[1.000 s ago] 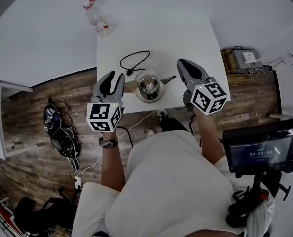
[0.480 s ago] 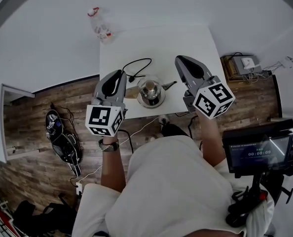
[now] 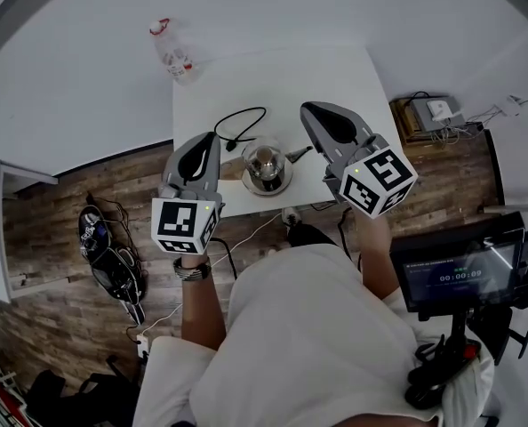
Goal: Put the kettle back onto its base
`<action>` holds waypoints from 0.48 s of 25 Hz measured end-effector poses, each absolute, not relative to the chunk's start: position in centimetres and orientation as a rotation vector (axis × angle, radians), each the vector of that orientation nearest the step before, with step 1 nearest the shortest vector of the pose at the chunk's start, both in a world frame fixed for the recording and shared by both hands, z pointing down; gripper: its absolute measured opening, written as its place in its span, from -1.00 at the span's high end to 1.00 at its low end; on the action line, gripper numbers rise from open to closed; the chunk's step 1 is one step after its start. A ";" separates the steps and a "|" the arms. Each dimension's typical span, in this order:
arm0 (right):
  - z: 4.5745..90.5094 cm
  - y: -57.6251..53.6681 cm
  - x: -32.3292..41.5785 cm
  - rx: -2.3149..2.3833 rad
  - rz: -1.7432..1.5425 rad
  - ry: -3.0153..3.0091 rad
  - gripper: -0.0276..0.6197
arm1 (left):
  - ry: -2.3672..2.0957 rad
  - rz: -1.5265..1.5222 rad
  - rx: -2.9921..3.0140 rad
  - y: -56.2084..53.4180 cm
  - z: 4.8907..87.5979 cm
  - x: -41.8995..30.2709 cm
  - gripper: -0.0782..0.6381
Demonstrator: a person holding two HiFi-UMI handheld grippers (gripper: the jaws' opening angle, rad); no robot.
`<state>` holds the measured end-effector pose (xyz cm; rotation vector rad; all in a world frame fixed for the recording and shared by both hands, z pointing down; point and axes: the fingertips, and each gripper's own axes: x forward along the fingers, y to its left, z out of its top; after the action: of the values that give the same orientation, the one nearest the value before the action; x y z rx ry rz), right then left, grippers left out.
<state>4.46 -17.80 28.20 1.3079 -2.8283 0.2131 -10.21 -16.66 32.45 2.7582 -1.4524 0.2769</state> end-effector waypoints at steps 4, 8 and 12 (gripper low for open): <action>28.0 -17.9 4.7 1.326 0.207 -2.823 0.91 | -1.459 0.309 2.780 -16.6 32.0 -10.0 0.76; 28.2 -17.9 4.8 1.330 0.218 -2.825 0.91 | -1.458 0.316 2.787 -16.5 31.7 -10.0 0.77; 28.4 -17.8 4.7 1.327 0.222 -2.827 0.91 | -1.458 0.321 2.776 -16.4 32.0 -10.0 0.76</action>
<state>4.72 -17.77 28.35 1.3272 -2.8274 0.2223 -10.04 -16.39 31.96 2.7757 -1.4578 0.3212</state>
